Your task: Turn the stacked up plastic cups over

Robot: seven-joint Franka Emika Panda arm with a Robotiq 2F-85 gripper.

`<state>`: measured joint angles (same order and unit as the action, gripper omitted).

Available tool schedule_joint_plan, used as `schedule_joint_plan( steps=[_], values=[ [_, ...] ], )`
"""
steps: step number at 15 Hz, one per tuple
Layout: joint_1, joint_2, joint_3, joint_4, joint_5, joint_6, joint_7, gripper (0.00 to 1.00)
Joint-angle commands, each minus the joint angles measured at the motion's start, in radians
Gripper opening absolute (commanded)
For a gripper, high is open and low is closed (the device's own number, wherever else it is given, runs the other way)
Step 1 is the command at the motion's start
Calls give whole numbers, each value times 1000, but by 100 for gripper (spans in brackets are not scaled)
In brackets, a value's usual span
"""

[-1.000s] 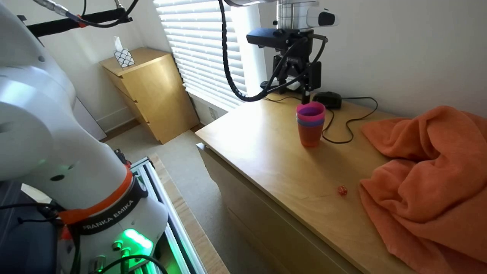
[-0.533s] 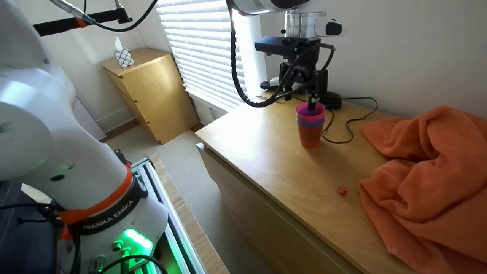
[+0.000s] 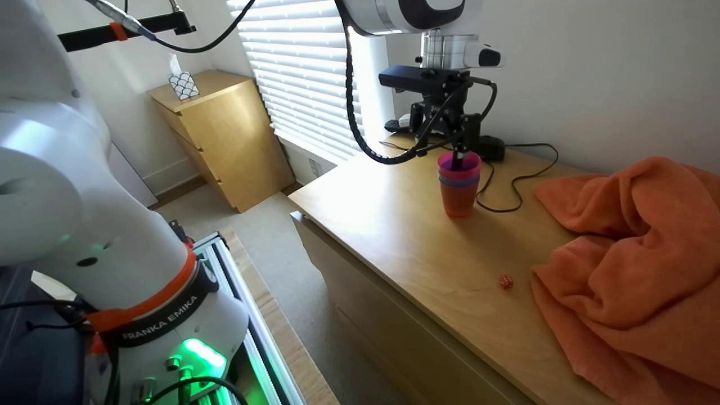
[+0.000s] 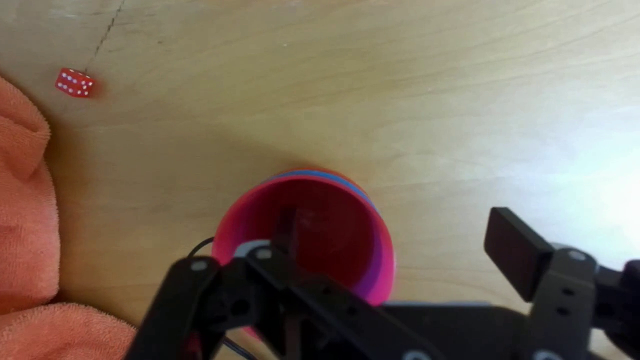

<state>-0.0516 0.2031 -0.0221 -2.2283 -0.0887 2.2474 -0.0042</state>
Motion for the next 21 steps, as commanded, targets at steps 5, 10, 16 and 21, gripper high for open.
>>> schedule_joint_plan(
  steps=[5, 10, 16, 21],
  values=[
    [29, 46, -13, 30, -76, 5, 28, 38],
    [81, 58, -36, 34, -211, -14, 239, 1],
    [152, 104, -55, 49, -411, -105, 457, 2],
    [180, 150, -46, 76, -460, -178, 508, 34]
  ],
)
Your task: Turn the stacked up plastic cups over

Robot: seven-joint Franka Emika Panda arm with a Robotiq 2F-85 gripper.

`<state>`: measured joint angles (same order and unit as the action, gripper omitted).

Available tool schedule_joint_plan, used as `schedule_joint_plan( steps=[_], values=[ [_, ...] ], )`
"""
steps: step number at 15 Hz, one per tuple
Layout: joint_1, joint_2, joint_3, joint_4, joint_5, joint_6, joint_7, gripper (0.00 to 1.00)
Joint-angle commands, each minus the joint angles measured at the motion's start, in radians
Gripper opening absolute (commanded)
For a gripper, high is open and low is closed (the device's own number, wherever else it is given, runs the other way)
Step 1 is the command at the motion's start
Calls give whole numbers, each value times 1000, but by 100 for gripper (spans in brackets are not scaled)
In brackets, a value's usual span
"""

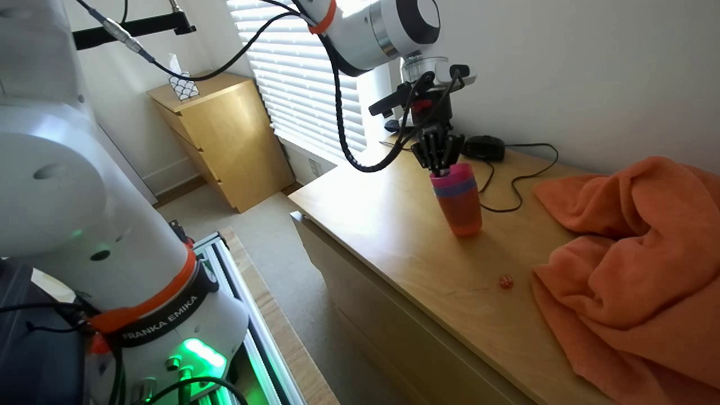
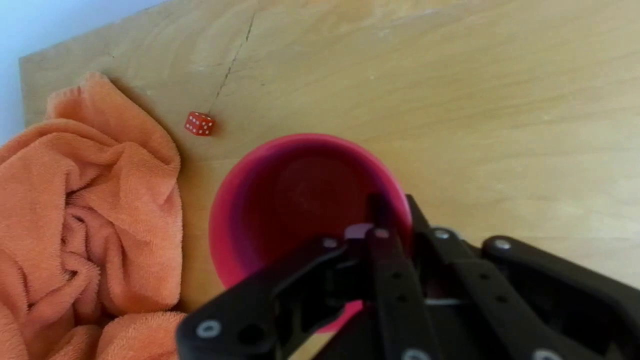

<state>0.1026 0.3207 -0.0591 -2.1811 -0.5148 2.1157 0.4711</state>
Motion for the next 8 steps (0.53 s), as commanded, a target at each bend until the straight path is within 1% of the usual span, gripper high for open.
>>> schedule_joint_plan(
  steps=[1, 3, 6, 8],
  values=[
    [28, 38, -8, 33, -32, -50, 32, 41],
    [32, 44, -8, 38, -33, -50, 31, 54],
    [30, 52, -6, 46, -22, -47, 14, 78],
    [28, 56, -4, 51, -18, -45, 0, 92]
  ],
)
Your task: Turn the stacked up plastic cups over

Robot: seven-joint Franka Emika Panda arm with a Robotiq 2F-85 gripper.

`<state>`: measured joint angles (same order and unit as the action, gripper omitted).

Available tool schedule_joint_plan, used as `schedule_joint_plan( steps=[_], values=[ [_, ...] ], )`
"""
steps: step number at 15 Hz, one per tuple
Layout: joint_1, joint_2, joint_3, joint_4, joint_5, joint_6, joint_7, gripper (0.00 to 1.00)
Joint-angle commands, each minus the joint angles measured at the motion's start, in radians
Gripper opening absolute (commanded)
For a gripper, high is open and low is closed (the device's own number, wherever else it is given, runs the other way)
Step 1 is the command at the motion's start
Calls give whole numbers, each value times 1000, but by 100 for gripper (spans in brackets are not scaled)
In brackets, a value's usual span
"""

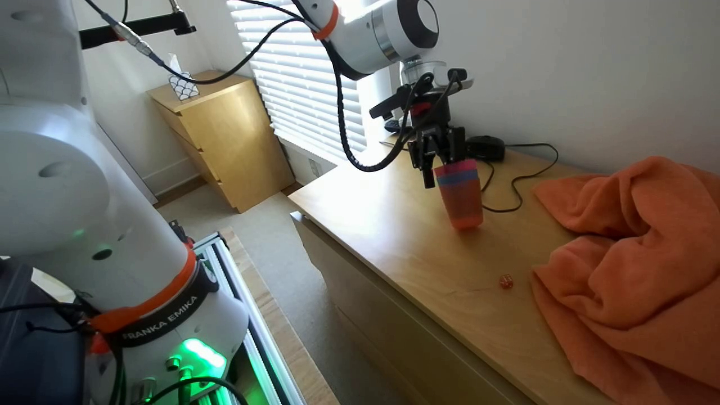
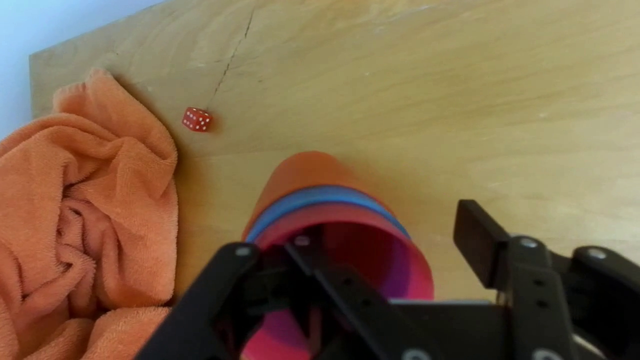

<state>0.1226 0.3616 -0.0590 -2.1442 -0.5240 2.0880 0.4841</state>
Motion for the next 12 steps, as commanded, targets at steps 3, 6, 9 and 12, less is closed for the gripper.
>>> schedule_joint_plan(
  steps=[3, 6, 9, 12],
  values=[
    [9, 41, 3, 28, 1, -33, -41, 100],
    [11, 82, 11, 51, 11, -52, -82, 100],
    [13, 111, 14, 85, 20, -80, -108, 99],
    [20, 154, 16, 111, 36, -84, -101, 100]
  ],
)
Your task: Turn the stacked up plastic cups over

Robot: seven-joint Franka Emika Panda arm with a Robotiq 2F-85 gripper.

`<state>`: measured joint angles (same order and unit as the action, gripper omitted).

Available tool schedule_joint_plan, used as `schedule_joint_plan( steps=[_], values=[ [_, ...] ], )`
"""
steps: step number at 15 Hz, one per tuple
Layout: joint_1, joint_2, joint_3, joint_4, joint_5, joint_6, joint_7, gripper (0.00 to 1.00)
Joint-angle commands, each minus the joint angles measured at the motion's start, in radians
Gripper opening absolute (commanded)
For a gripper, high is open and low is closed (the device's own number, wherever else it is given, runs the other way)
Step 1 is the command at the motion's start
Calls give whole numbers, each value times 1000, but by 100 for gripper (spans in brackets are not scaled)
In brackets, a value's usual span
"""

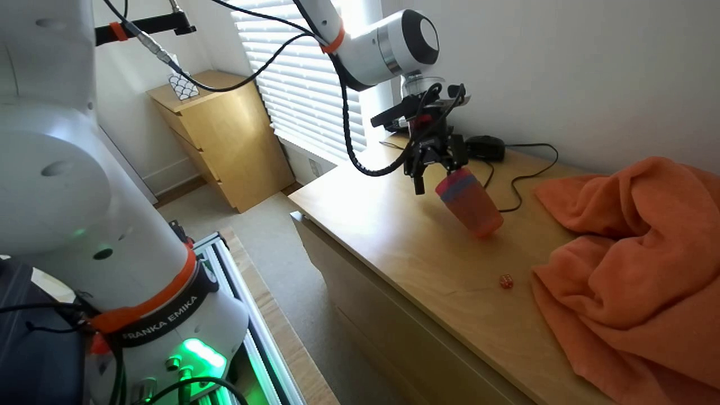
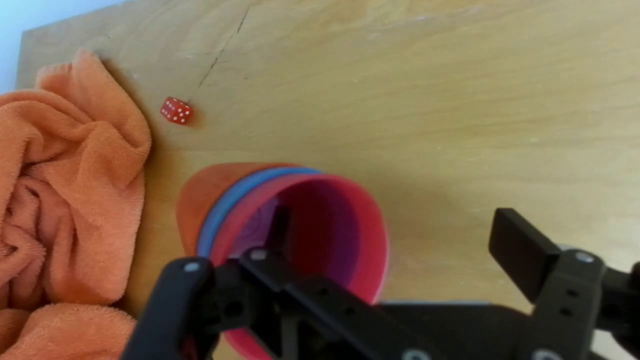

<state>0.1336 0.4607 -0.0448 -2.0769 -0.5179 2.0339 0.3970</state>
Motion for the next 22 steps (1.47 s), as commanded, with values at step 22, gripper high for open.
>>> schedule_joint_plan(
  steps=[22],
  values=[
    [-59, -131, -59, 14, 167, -13, 72, 100]
  ],
)
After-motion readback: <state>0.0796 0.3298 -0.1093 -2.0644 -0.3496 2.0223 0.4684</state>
